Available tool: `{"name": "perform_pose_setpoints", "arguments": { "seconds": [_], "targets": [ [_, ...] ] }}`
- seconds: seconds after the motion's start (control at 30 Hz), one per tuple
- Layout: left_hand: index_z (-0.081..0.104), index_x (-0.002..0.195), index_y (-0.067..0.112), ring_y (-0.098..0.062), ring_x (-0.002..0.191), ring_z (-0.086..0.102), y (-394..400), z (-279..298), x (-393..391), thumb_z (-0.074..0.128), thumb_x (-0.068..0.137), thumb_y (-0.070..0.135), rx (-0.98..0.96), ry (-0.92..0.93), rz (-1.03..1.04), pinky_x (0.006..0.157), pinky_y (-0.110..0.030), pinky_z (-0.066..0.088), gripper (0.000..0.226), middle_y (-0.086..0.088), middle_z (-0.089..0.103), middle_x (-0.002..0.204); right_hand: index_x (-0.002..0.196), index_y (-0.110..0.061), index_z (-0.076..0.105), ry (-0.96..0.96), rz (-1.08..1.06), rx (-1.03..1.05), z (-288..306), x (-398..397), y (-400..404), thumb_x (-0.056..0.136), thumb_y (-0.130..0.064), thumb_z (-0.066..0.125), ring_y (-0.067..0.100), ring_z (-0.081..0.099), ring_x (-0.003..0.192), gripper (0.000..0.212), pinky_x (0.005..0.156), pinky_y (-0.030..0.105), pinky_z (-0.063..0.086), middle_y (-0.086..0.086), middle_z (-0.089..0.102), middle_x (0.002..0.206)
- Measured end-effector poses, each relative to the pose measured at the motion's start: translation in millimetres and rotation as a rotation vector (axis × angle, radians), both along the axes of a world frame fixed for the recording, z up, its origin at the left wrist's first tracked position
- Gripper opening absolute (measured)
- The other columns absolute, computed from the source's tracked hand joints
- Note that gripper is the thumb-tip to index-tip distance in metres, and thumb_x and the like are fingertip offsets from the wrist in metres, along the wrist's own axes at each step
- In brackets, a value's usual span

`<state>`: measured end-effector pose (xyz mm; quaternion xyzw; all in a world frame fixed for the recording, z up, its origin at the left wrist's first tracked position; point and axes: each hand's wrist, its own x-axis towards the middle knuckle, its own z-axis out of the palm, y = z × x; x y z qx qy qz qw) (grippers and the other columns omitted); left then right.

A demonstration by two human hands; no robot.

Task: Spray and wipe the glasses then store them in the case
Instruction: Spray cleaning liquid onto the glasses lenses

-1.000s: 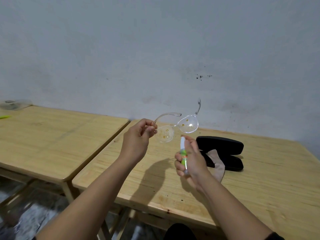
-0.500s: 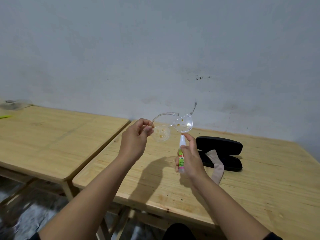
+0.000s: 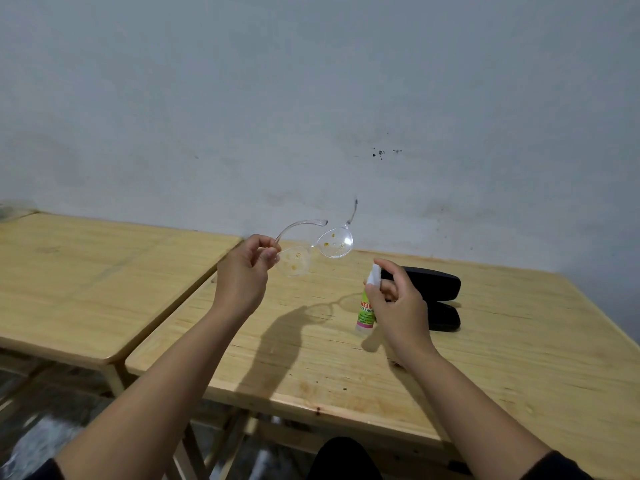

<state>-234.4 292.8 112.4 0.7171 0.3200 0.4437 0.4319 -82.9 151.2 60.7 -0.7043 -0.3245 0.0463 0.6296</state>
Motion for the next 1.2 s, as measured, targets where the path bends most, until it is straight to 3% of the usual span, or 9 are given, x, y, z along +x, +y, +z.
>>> {"name": "perform_pose_setpoints", "arguments": {
  "seconds": [0.1, 0.23, 0.37, 0.6, 0.73, 0.83, 0.93, 1.07, 1.2],
  "targets": [
    [0.060, 0.079, 0.023, -0.012, 0.092, 0.068, -4, -3, 7, 0.050, 0.094, 0.012, 0.002, 0.016, -0.016, 0.089, -0.034, 0.048, 0.021, 0.006, 0.068, 0.085, 0.109, -0.038, 0.064, -0.021, -0.091, 0.046, 1, 6, -11, 0.085, -0.028, 0.063, 0.002, 0.066, 0.080, 0.026, 0.080, 0.026, 0.054, -0.011, 0.071, 0.085],
    [0.060, 0.077, 0.028, -0.011, 0.090, 0.068, -15, -5, 24, 0.051, 0.093, 0.013, 0.018, 0.028, -0.066, 0.091, -0.041, 0.049, 0.024, 0.007, 0.069, 0.085, 0.107, -0.032, 0.068, -0.085, -0.197, 0.089, 12, 15, -39, 0.087, -0.031, 0.064, -0.009, 0.062, 0.070, 0.021, 0.067, 0.003, 0.046, -0.016, 0.068, 0.080],
    [0.059, 0.076, 0.029, -0.011, 0.090, 0.068, -37, -6, 54, 0.051, 0.093, 0.014, 0.037, 0.040, -0.140, 0.095, -0.042, 0.048, 0.024, 0.003, 0.070, 0.089, 0.110, -0.030, 0.067, -0.170, -0.312, 0.049, 18, 39, -89, 0.086, -0.024, 0.065, -0.019, 0.058, 0.071, 0.025, 0.065, -0.003, 0.041, -0.009, 0.067, 0.080],
    [0.058, 0.076, 0.030, -0.029, 0.090, 0.067, -94, -10, 108, 0.050, 0.092, 0.017, 0.083, 0.081, -0.286, 0.084, -0.041, 0.049, 0.022, -0.004, 0.071, 0.091, 0.113, -0.035, 0.062, -0.160, -0.522, -0.023, 14, 78, -205, 0.089, -0.025, 0.061, -0.008, 0.060, 0.084, 0.026, 0.069, 0.005, 0.045, -0.009, 0.066, 0.093],
    [0.058, 0.074, 0.028, -0.019, 0.093, 0.067, -125, -11, 131, 0.051, 0.092, 0.015, 0.093, 0.089, -0.363, 0.088, -0.038, 0.046, 0.023, -0.001, 0.071, 0.091, 0.118, -0.028, 0.062, -0.109, -0.641, -0.058, 1, 90, -258, 0.089, -0.023, 0.061, 0.002, 0.061, 0.087, 0.029, 0.082, 0.025, 0.053, -0.006, 0.065, 0.098],
    [0.059, 0.078, 0.024, -0.023, 0.094, 0.066, -140, -14, 146, 0.052, 0.092, 0.017, 0.118, 0.095, -0.404, 0.088, -0.039, 0.046, 0.017, -0.005, 0.072, 0.093, 0.121, -0.031, 0.059, -0.094, -0.679, -0.110, -7, 96, -283, 0.088, -0.022, 0.062, 0.007, 0.061, 0.097, 0.035, 0.091, 0.035, 0.053, -0.003, 0.067, 0.108],
    [0.057, 0.076, 0.028, -0.016, 0.088, 0.065, -153, -12, 156, 0.050, 0.093, 0.016, 0.136, 0.085, -0.438, 0.075, -0.028, 0.045, 0.022, 0.001, 0.071, 0.089, 0.122, -0.032, 0.058, -0.089, -0.696, -0.123, -11, 100, -298, 0.087, -0.019, 0.063, 0.006, 0.060, 0.096, 0.038, 0.089, 0.031, 0.052, -0.002, 0.066, 0.110],
    [0.056, 0.076, 0.031, -0.014, 0.089, 0.064, -163, -12, 165, 0.050, 0.093, 0.017, 0.160, 0.089, -0.454, 0.075, -0.019, 0.042, 0.024, 0.001, 0.070, 0.087, 0.123, -0.031, 0.058, -0.088, -0.659, -0.172, -14, 101, -306, 0.087, -0.019, 0.063, 0.004, 0.058, 0.095, 0.039, 0.087, 0.028, 0.052, -0.003, 0.065, 0.109],
    [0.057, 0.075, 0.032, -0.012, 0.089, 0.065, -168, -17, 169, 0.051, 0.093, 0.018, 0.147, 0.091, -0.451, 0.082, -0.029, 0.044, 0.024, -0.001, 0.070, 0.088, 0.121, -0.032, 0.057, -0.076, -0.589, -0.204, -19, 100, -308, 0.088, -0.018, 0.062, -0.005, 0.056, 0.088, 0.036, 0.078, 0.016, 0.049, -0.006, 0.062, 0.106]
  ]
}}
